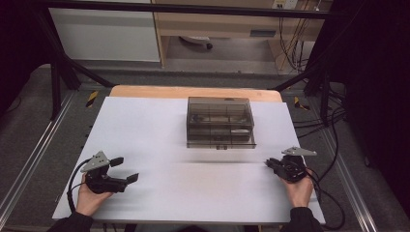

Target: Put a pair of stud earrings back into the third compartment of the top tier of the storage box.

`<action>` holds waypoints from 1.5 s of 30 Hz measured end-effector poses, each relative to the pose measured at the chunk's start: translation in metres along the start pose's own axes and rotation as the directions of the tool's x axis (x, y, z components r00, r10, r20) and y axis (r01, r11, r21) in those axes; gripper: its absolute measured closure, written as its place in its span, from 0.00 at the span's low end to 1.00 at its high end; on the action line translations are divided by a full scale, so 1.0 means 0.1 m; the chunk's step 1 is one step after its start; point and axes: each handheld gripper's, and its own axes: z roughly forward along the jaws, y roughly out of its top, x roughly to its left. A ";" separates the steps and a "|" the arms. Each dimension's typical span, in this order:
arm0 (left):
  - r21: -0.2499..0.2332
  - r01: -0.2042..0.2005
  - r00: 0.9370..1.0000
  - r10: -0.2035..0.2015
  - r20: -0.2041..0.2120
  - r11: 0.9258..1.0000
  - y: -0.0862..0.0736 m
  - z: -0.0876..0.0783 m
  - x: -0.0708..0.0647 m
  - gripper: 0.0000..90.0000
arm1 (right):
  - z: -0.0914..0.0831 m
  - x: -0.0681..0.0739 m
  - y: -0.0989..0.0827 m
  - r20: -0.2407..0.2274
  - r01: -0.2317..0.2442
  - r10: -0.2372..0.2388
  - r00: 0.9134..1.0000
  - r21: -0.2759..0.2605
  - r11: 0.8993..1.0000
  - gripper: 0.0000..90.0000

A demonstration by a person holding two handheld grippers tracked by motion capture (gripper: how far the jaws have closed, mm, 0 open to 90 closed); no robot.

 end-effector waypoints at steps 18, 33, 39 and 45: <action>0.003 -0.002 1.000 0.002 -0.002 1.000 0.00 0.00 0.00 0.07 | -0.19 0.18 0.12 -0.062 0.046 -0.049 0.997 -0.053 0.998 0.88; 0.007 -0.004 1.000 0.004 -0.004 1.000 0.00 0.00 0.00 0.07 | -0.39 0.33 0.26 -0.109 0.084 -0.092 0.990 -0.074 0.994 0.88; 0.009 -0.004 1.000 0.004 -0.004 1.000 0.00 0.01 0.00 0.07 | -0.44 0.40 0.35 -0.127 0.101 -0.113 0.985 -0.097 0.990 0.88; 0.010 -0.005 1.000 0.005 -0.004 1.000 0.00 0.01 0.00 0.07 | -0.49 0.48 0.48 -0.145 0.105 -0.123 0.982 -0.125 0.987 0.88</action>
